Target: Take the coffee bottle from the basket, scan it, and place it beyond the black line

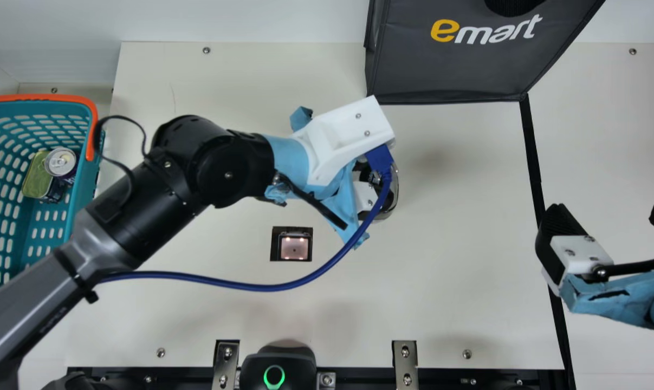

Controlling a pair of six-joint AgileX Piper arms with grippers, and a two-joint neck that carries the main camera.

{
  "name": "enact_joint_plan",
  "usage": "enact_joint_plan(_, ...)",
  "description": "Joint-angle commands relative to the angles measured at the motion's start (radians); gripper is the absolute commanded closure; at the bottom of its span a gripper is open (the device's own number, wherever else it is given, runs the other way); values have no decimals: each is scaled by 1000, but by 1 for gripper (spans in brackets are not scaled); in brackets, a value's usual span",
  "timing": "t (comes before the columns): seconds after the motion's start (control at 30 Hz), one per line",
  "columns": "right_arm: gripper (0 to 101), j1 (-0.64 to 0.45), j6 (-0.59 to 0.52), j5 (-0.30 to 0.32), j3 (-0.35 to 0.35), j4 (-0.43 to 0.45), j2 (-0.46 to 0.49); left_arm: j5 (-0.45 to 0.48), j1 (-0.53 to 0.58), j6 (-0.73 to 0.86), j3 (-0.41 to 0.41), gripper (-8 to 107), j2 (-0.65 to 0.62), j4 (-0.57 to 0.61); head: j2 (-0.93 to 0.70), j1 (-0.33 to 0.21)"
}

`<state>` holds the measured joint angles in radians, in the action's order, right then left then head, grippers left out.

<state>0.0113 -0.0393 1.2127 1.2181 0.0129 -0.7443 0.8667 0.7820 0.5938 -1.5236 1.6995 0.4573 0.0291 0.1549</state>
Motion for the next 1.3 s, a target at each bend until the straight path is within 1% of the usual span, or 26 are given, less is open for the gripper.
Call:
enact_joint_plan(0.0, 10, 0, 0, 0, 0, 0, 0, -6, 3, -2, -5, 89, 9, 0, -2, -17)
enact_joint_plan(0.27, 10, 0, 0, 0, 0, 0, 0, -37, 14, -2, -10, 89, 44, 5, -2, -17)
enact_joint_plan(0.6, 10, 0, 0, -1, 0, 0, 0, -74, 20, 25, 16, 89, 64, 10, -2, -17)
enact_joint_plan(0.87, 10, 0, 0, -1, 0, 0, 0, -99, 25, 43, 28, 63, 78, 10, -2, -17)
enact_joint_plan(1.27, 10, 0, 0, -1, 0, 0, 0, -108, 30, 60, 37, 23, 88, 16, -2, -17)
